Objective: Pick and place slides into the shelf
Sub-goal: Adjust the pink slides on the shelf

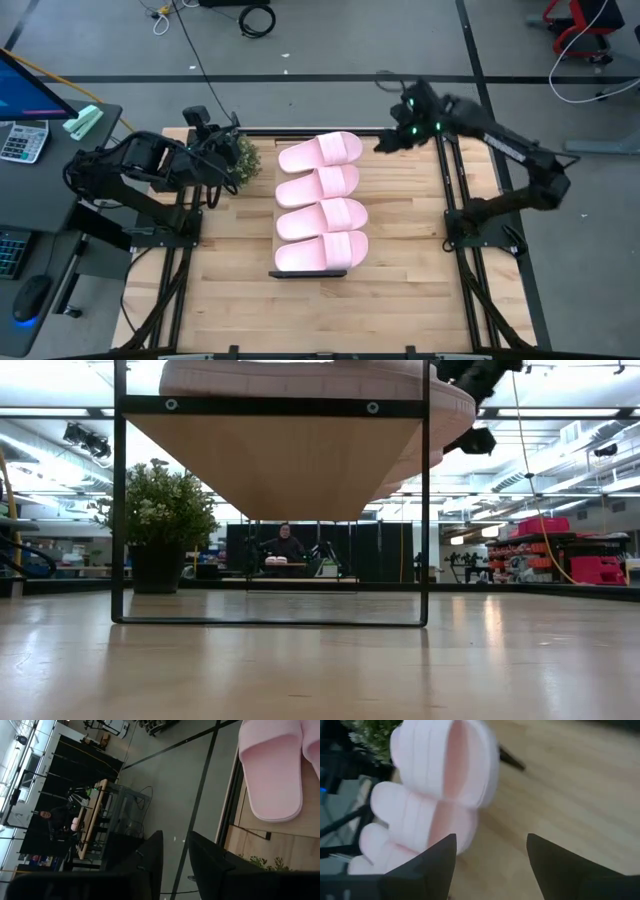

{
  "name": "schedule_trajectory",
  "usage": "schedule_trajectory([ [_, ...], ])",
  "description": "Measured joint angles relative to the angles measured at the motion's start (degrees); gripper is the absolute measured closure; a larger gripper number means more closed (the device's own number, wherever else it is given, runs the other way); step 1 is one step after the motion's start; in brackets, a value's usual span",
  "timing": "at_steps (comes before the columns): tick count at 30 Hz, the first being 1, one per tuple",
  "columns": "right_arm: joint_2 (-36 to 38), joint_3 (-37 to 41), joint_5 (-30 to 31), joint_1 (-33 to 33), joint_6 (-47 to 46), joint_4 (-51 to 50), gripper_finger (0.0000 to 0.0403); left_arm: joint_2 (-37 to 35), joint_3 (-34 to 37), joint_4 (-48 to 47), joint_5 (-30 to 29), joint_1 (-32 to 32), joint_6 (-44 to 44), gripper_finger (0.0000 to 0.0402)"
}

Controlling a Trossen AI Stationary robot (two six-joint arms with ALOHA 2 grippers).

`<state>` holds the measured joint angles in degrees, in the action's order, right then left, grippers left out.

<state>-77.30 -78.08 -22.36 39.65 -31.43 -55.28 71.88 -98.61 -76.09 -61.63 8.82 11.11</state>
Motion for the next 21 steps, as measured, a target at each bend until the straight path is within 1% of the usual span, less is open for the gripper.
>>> schedule_trajectory([
  [2,3.45,6.56,-0.01,-2.62,-5.27,6.1,0.0157,0.0,0.0,0.02,-0.01,0.0,0.0,0.0306],
  [6,9.12,19.23,-0.01,-7.3,-15.73,22.56,0.0161,0.0,0.0,0.02,0.0,0.0,-0.02,0.0307],
  [8,11.04,24.45,1.6,-9.07,-19.95,29.84,0.0163,0.0,0.0,0.02,-0.01,0.0,-0.02,0.0305],
  [11,12.49,30.68,5.03,-10.65,-24.19,36.88,0.0167,0.0,0.0,0.02,-0.02,0.0,-0.02,0.0303],
  [16,13.68,36.27,6.53,-12.35,-28.52,45.46,0.0173,0.0,0.0,0.02,0.0,0.02,-0.02,0.0301],
  [21,13.64,36.14,7.35,-12.16,-27.53,46.11,0.0176,0.0,0.0,0.04,-0.02,0.02,-0.04,0.0306],
])
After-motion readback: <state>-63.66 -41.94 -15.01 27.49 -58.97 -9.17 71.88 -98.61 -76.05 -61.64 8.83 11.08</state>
